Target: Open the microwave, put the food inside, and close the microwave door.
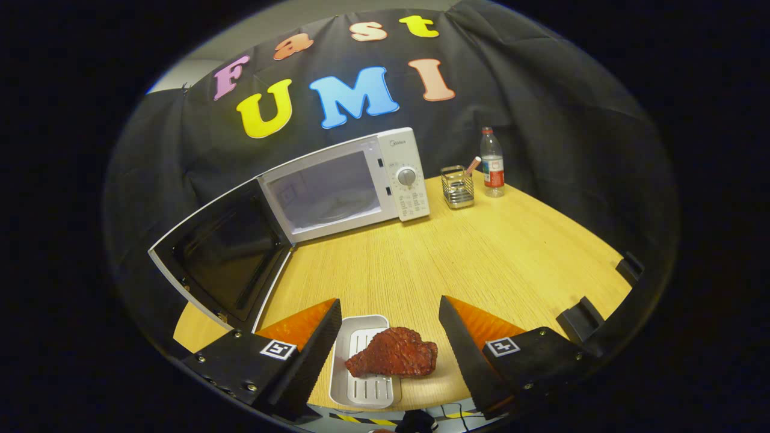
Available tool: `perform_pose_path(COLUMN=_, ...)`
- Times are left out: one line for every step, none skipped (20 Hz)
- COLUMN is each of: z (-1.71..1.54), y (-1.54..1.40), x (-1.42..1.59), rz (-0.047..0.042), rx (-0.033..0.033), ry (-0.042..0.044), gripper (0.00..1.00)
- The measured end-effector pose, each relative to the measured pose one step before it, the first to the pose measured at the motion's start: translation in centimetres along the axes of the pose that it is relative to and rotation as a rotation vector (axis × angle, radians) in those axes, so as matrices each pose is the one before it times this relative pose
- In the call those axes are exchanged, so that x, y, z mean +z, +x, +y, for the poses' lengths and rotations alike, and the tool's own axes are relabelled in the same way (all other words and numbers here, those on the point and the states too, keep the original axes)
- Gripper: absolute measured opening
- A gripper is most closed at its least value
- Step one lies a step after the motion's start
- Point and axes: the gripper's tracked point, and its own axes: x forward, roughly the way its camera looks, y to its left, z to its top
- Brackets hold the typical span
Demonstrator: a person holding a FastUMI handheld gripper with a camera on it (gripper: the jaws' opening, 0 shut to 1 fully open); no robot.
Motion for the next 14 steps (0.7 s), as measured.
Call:
perform_pose_path(z=-0.278, y=0.191, x=-0.561, rz=0.02209, rx=0.00611, ry=0.02715, gripper=0.98)
perform_pose_path(z=-0.226, y=0.096, x=-0.679, rz=0.01967, rx=0.00426, ry=0.02149, gripper=0.98)
perform_pose_path(z=-0.268, y=-0.045, x=-0.603, rz=0.01624, rx=0.00546, ry=0.01847, gripper=0.98)
perform_pose_path(z=-0.164, y=0.053, x=-0.63, rz=0.0198, rx=0.00805, ry=0.01554, gripper=0.98)
perform_pose_path(z=-0.178, y=0.053, x=-0.551, rz=0.01727, rx=0.00167, ry=0.01082, gripper=0.98)
perform_pose_path(z=0.068, y=0.057, x=-0.35, rz=0.01255, rx=0.01088, ry=0.01219, gripper=0.98)
perform_pose_path(z=-0.176, y=-0.017, x=-0.467, rz=0.0103, rx=-0.00226, ry=0.0056, gripper=0.88)
perform_pose_path(z=-0.035, y=0.109, x=-0.438, rz=0.0134, rx=0.00439, ry=0.00375, gripper=0.81)
perform_pose_path(z=0.034, y=-0.027, x=-0.336, rz=0.01707, rx=0.00838, ry=0.00568, gripper=0.79)
perform_pose_path(z=-0.004, y=0.057, x=-0.715, rz=0.01721, rx=0.00771, ry=0.00549, gripper=0.79)
perform_pose_path(z=-0.164, y=0.123, x=-0.436, rz=0.01379, rx=0.00272, ry=0.00508, gripper=0.79)
perform_pose_path(z=-0.048, y=-0.102, x=-0.021, rz=-0.0032, rx=0.00636, ry=0.01371, gripper=0.79)
perform_pose_path(z=0.271, y=-0.161, x=0.097, rz=0.00483, rx=0.01999, ry=0.01702, gripper=0.67)
perform_pose_path(z=-0.009, y=0.355, x=-0.235, rz=0.01082, rx=0.00969, ry=0.0139, gripper=0.56)
